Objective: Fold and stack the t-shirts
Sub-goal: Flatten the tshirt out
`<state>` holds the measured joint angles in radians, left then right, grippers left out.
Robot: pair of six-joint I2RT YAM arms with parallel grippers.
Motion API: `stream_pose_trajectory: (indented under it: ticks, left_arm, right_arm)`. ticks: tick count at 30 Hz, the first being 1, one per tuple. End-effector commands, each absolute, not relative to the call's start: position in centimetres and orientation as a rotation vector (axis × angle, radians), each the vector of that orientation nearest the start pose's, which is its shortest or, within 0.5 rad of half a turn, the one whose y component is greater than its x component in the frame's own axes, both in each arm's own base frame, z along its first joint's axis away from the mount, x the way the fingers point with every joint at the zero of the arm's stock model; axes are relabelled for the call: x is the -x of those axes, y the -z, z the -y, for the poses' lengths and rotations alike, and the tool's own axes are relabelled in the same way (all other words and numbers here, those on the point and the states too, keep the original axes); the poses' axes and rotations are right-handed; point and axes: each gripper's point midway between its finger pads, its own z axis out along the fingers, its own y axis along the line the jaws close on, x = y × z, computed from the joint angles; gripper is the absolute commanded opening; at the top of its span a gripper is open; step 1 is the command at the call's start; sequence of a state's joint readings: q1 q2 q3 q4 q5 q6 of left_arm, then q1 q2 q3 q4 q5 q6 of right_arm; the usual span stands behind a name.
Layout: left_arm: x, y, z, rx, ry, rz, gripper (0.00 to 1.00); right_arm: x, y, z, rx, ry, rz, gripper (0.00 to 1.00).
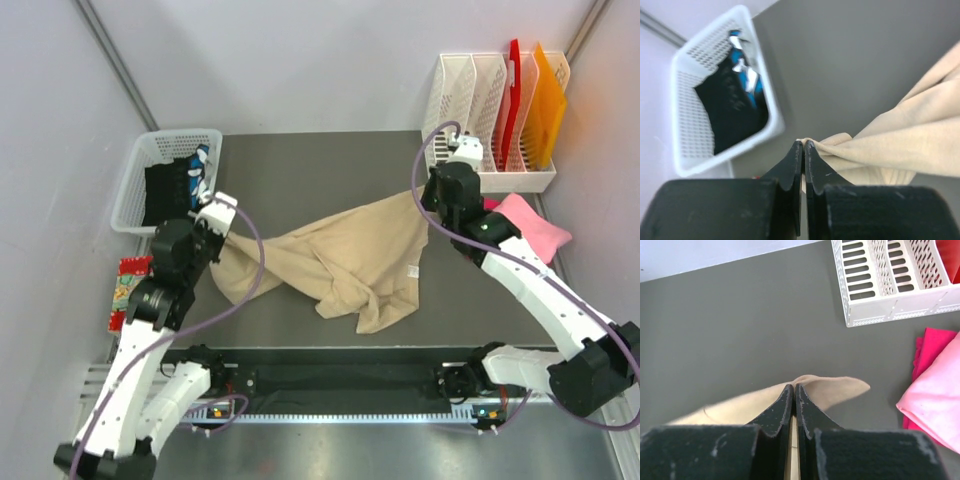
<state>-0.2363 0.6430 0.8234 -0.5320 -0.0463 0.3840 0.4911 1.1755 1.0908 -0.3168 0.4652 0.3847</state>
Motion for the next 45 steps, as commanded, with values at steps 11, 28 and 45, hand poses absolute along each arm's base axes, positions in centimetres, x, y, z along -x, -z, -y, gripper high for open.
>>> stream_pose_trajectory:
  ticks: [11, 28, 45]
  left_arm:
    - [-40.1, -31.0, 3.1, -0.364, -0.357, -1.751, 0.0]
    - [-24.0, -21.6, 7.1, -0.802, 0.065, -2.011, 0.0]
    - [-27.7, -20.3, 6.0, -0.798, -0.062, -2.012, 0.49]
  right_arm:
    - [-36.1, -28.7, -10.6, -0.224, -0.19, -1.84, 0.0]
    - [-35.2, -26.5, -9.9, -0.214, -0.176, -1.869, 0.0]
    - [-35.3, -26.0, -9.7, -0.205, -0.181, -1.879, 0.0]
